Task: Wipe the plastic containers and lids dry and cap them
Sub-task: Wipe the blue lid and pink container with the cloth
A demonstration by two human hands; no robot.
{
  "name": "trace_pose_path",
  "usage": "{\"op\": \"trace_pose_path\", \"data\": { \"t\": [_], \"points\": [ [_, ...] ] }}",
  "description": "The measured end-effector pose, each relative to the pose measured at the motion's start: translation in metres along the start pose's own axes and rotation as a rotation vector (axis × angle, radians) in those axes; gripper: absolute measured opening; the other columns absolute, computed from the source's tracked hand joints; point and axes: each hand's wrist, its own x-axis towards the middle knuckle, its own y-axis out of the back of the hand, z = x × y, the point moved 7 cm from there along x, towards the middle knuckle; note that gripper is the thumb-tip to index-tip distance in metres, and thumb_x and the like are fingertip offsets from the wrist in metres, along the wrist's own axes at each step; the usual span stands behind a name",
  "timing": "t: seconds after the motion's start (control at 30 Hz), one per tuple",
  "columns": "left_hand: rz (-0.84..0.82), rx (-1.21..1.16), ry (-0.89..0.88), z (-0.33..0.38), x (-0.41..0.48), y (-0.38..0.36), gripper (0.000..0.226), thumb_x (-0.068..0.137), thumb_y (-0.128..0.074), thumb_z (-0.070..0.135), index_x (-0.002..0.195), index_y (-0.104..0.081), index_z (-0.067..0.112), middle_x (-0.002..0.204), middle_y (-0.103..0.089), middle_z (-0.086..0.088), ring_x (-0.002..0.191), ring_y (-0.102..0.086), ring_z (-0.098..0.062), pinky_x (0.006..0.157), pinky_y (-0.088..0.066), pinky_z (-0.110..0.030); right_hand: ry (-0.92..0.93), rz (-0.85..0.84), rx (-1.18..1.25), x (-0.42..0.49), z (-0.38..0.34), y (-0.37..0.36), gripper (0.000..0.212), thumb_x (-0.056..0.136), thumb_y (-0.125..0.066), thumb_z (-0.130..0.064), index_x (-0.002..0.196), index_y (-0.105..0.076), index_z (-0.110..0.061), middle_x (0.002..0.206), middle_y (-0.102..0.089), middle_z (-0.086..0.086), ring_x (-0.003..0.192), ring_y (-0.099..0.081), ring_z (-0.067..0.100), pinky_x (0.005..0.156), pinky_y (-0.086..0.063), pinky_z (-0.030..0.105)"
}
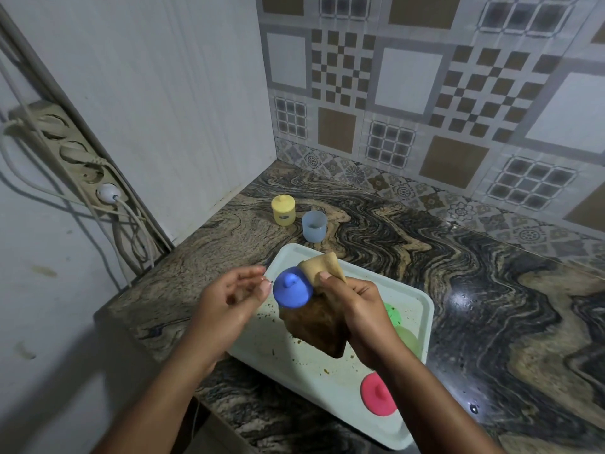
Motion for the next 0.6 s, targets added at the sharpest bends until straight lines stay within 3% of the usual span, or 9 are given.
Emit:
{"op": "trace_pose_path", "data": {
  "t": [0.07, 0.17, 0.27, 0.37, 0.5, 0.6],
  "points": [
    [0.087, 0.312, -0.34, 0.031, -0.001, 0.004, 0.02, 0.081, -0.079, 0.03, 0.1, -0.075, 0.035, 0.098, -0.072, 0.012, 0.084, -0.064, -0.009, 0.067, -0.044, -0.013, -0.011, -0.005, 0.002, -0.001, -0.003, -0.002, 0.065, 0.079, -0.071, -0.043, 0.077, -0.055, 0.02, 0.07, -0.05, 0.017, 0.067, -0.041, 0.027, 0.062, -0.035, 0.035],
    [-0.011, 0.469, -0.512, 0.055, -0.002, -0.009, 0.023, 0.078, -0.083, 0.028, 0.1, -0.077, 0.032, 0.086, -0.071, 0.015, 0.075, -0.061, -0.014, 0.068, -0.051, -0.024, -0.01, -0.027, 0.003, -0.002, -0.005, -0.004, 0.063, 0.084, -0.067, -0.039, 0.081, -0.054, 0.023, 0.069, -0.053, 0.021, 0.066, -0.043, 0.03, 0.063, -0.037, 0.04],
    [-0.05, 0.558, -0.535, 0.06, 0.001, -0.015, 0.023, 0.078, -0.083, 0.03, 0.1, -0.078, 0.033, 0.084, -0.068, 0.02, 0.075, -0.062, -0.01, 0.068, -0.053, -0.029, 0.001, -0.03, 0.001, -0.003, -0.006, -0.005, 0.066, 0.081, -0.069, -0.044, 0.083, -0.058, 0.021, 0.072, -0.054, 0.019, 0.069, -0.045, 0.027, 0.065, -0.037, 0.036],
    [-0.07, 0.542, -0.517, 0.056, 0.005, -0.017, 0.027, 0.077, -0.084, 0.024, 0.101, -0.077, 0.034, 0.085, -0.068, 0.022, 0.076, -0.062, -0.008, 0.068, -0.051, -0.022, 0.004, -0.031, 0.004, -0.002, -0.005, -0.005, 0.054, 0.084, -0.065, -0.038, 0.076, -0.062, 0.016, 0.068, -0.055, 0.015, 0.065, -0.046, 0.023, 0.061, -0.038, 0.031],
    [-0.096, 0.508, -0.514, 0.05, 0.007, -0.021, 0.031, 0.075, -0.086, 0.016, 0.101, -0.078, 0.03, 0.084, -0.067, 0.023, 0.076, -0.063, -0.007, 0.068, -0.041, -0.007, -0.009, -0.027, 0.005, -0.002, -0.002, -0.001, 0.053, 0.086, -0.064, -0.038, 0.073, -0.059, 0.013, 0.067, -0.052, 0.016, 0.066, -0.042, 0.025, 0.065, -0.036, 0.037],
    [-0.103, 0.485, -0.507, 0.049, 0.008, -0.022, 0.032, 0.076, -0.085, 0.014, 0.1, -0.077, 0.033, 0.095, -0.067, 0.024, 0.08, -0.062, -0.007, 0.069, -0.044, -0.008, -0.035, -0.028, 0.022, -0.002, 0.0, 0.001, 0.047, 0.085, -0.065, -0.037, 0.073, -0.064, 0.008, 0.068, -0.052, 0.015, 0.065, -0.043, 0.024, 0.06, -0.036, 0.032]
  ]
}}
